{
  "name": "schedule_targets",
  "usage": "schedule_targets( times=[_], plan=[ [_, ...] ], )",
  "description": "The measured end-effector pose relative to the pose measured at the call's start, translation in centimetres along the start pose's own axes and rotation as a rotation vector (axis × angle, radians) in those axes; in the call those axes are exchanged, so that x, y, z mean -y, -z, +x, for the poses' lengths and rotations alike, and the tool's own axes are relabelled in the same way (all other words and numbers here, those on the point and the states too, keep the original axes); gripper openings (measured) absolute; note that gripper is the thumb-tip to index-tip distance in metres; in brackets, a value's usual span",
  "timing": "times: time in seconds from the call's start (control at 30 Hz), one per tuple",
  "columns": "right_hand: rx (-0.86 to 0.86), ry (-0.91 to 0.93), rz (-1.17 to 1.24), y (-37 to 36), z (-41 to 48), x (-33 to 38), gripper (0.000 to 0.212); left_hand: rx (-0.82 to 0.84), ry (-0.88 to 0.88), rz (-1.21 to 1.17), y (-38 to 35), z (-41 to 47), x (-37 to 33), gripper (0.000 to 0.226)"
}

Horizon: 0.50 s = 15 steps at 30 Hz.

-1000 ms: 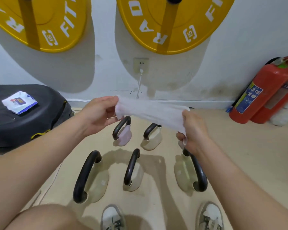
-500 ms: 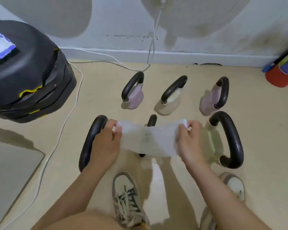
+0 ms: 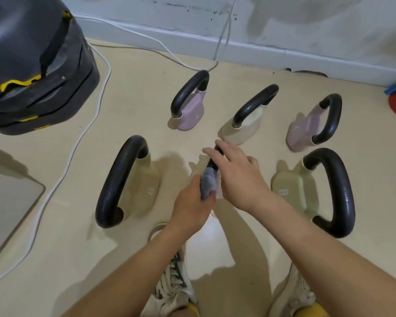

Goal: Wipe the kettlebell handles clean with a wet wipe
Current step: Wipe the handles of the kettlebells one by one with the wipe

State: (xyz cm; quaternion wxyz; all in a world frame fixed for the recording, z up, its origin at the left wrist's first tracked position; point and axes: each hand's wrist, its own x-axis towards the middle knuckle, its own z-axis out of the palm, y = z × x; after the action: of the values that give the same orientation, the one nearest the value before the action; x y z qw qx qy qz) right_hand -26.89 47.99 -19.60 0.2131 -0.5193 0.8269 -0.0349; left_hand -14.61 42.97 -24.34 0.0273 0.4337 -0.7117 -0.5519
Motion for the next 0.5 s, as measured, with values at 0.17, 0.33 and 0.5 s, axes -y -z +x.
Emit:
schedule_targets(
  times=[0.17, 0.33, 0.5],
  plan=[
    [-0.055, 0.249, -0.186, 0.9, 4.0, -2.0, 0.049, 0.071, 0.021, -0.146, 0.3, 1.5, 0.7, 0.018],
    [-0.078, 0.304, -0.083, 1.1, 5.6, -3.1, 0.034, 0.375, 0.149, -0.159, 2.1, 3.7, -1.4, 0.02],
    [-0.077, 0.177, -0.099, 1.0, 3.3, -4.6, 0.023, 0.513, 0.085, 0.191, 3.2, 5.6, -2.4, 0.019]
  ],
)
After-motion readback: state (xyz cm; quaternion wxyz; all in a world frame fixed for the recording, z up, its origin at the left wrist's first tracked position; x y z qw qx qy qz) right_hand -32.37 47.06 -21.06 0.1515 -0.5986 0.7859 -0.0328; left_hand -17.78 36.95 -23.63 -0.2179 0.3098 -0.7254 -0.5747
